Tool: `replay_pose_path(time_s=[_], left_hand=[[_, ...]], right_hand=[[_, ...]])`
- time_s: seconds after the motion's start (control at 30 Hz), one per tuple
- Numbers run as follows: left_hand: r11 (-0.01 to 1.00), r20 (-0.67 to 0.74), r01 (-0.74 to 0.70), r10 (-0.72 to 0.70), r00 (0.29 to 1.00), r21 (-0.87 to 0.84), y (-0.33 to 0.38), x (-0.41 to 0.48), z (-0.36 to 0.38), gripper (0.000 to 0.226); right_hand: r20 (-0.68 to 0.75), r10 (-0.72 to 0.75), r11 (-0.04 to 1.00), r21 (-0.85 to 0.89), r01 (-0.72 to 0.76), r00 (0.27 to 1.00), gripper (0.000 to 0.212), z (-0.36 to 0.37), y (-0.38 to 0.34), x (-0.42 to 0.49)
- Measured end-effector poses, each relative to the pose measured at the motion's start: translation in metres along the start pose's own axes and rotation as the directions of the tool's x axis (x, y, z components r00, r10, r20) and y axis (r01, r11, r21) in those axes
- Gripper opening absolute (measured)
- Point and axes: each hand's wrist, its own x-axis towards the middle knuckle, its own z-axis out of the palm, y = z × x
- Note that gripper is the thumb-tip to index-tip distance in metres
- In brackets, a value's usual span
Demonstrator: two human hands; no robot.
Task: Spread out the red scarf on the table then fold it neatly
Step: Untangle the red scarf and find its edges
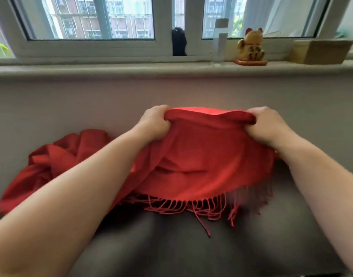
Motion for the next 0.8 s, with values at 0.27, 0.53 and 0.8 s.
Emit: replay_pose_path(time_s=[0.27, 0.53, 0.8], left_hand=[[0.997, 0.079, 0.054, -0.058, 0.995, 0.049, -0.039, -0.024, 0.029, 0.023], [0.996, 0.096, 0.039, -0.047, 0.994, 0.082, -0.060, -0.038, 0.044, 0.019], [0.998, 0.034, -0.002, -0.001, 0.999, 0.068, -0.053, -0.025, 0.045, 0.028]], right_hand=[[0.421, -0.004, 1.000, -0.019, 0.013, 0.907, 0.044, 0.057, -0.013, -0.044], [-0.004, -0.555, 0.816, -0.195, 0.544, 0.832, 0.053, 0.123, -0.044, -0.107], [0.079, -0.645, 0.711, -0.305, 0.634, 0.760, 0.006, 0.118, -0.010, -0.104]])
